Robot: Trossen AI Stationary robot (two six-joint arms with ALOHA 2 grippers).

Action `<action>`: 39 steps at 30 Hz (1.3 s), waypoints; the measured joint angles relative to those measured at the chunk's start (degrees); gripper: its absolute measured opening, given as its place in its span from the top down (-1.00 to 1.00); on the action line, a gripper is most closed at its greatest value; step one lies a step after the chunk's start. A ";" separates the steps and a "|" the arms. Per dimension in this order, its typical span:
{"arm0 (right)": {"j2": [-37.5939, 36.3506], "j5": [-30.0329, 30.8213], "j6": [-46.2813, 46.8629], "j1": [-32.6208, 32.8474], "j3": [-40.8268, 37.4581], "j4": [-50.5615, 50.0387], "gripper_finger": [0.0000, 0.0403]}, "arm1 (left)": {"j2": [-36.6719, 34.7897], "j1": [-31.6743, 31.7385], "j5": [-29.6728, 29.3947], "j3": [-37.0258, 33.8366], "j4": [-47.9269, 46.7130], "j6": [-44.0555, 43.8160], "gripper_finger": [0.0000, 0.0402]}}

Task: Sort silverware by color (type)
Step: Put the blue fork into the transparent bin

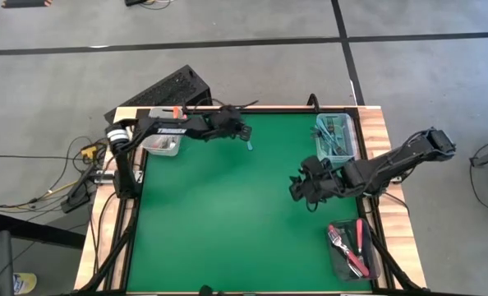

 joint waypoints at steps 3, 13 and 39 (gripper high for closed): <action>0.00 0.11 0.02 0.65 -0.02 -0.06 -0.18 | 3.86 0.24 -0.10 6.00 -8.01 0.46 0.25; 0.00 1.16 -1.35 1.18 0.00 -0.76 -0.18 | 16.49 0.83 4.83 25.30 -25.23 1.97 0.25; 0.00 4.35 1.40 9.30 0.00 -0.48 -0.18 | 24.53 3.61 10.48 36.45 -42.13 3.01 0.67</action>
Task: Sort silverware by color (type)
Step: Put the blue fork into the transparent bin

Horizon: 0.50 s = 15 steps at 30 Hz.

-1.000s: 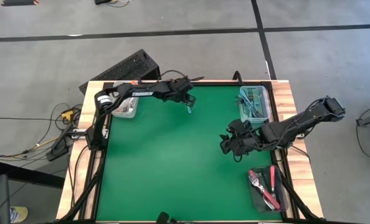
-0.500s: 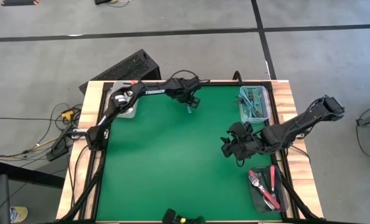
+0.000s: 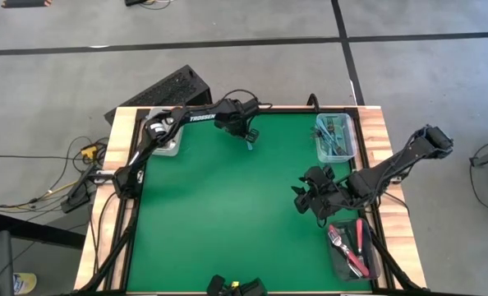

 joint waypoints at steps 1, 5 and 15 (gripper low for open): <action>0.00 0.00 0.12 0.43 0.00 0.00 -0.18 | 0.00 0.02 -0.02 -0.02 -0.08 -0.43 0.71; 0.00 0.28 0.12 1.91 0.00 0.00 -0.18 | 0.00 0.13 0.63 -0.04 3.89 -3.81 0.79; 0.00 0.37 -0.16 2.07 0.00 -0.37 -0.18 | -0.07 -0.03 -1.11 1.40 6.38 1.46 0.62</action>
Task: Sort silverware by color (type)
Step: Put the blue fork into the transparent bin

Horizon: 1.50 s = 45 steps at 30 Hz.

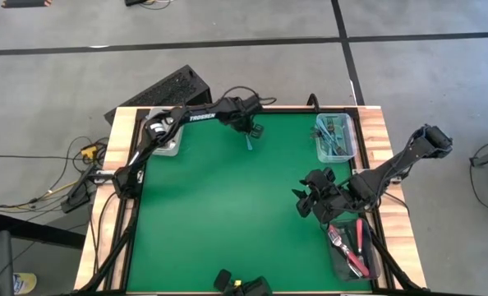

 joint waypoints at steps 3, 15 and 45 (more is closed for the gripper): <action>0.00 -0.02 -0.02 0.00 0.00 -0.02 -0.18 | 0.00 0.14 -0.28 0.00 0.28 6.61 0.57; 0.00 -0.59 -0.20 0.37 0.00 -2.61 -0.18 | 0.55 -2.88 -1.26 0.05 0.86 50.23 0.82; -0.02 -3.87 2.40 -0.52 0.02 -3.27 -0.18 | 1.10 -5.34 -7.15 3.06 -16.19 69.04 1.00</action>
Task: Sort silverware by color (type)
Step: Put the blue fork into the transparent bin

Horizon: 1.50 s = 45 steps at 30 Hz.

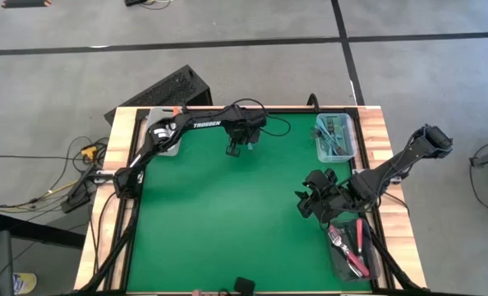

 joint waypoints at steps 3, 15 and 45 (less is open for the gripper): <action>0.00 -0.06 -0.02 0.00 0.00 0.80 -0.18 | -0.01 -0.65 -4.91 0.37 0.42 10.00 1.00; 0.00 -1.38 -0.02 0.13 0.00 0.90 -0.18 | 0.62 -0.98 -8.82 -0.41 5.32 40.33 1.00; 0.00 -3.85 2.36 -1.54 0.00 0.99 -0.18 | 0.67 3.66 15.31 -0.06 13.05 53.92 1.00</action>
